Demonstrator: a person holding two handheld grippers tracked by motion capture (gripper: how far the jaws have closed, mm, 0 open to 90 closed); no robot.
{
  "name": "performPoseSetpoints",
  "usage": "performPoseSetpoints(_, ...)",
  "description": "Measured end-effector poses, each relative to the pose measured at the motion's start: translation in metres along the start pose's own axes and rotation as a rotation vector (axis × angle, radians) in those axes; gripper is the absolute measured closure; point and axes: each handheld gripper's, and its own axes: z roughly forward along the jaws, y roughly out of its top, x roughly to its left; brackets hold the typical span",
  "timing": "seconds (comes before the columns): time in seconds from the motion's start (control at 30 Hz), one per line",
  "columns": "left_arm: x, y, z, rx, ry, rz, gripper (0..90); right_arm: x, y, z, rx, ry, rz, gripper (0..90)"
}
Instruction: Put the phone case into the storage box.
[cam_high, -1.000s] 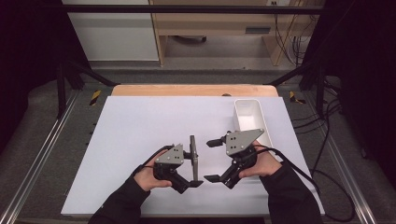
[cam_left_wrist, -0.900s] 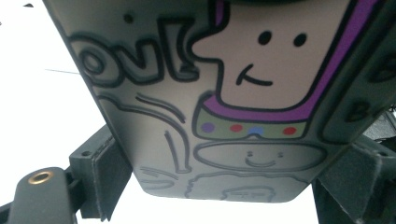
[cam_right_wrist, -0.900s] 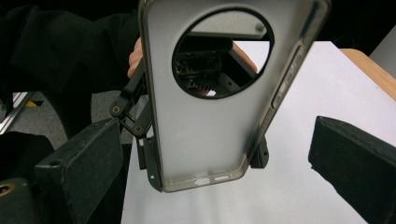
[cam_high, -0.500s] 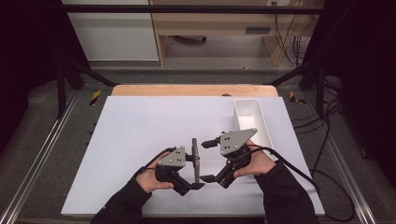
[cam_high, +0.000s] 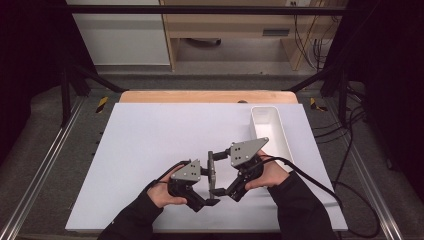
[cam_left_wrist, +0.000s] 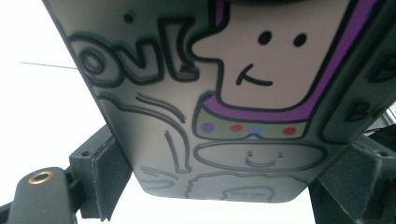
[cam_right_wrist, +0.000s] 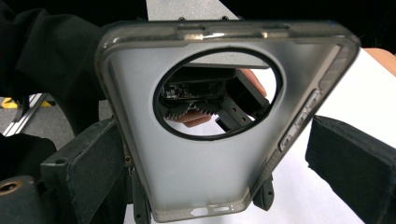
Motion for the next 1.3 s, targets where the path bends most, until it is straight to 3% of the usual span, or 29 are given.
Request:
performPoseSetpoints(0.67, -0.0021, -0.0018, 0.0026, 0.022, -0.029, 0.021, 11.3, -0.0017, -0.0035, 0.0059, 0.011, 0.065, -0.005, 11.2)
performPoseSetpoints(1.3, -0.0033, -0.0027, 0.0039, 0.042, -0.023, 0.003, 10.9, -0.0019, -0.0048, 0.0077, 0.021, 0.069, -0.001, 11.8)
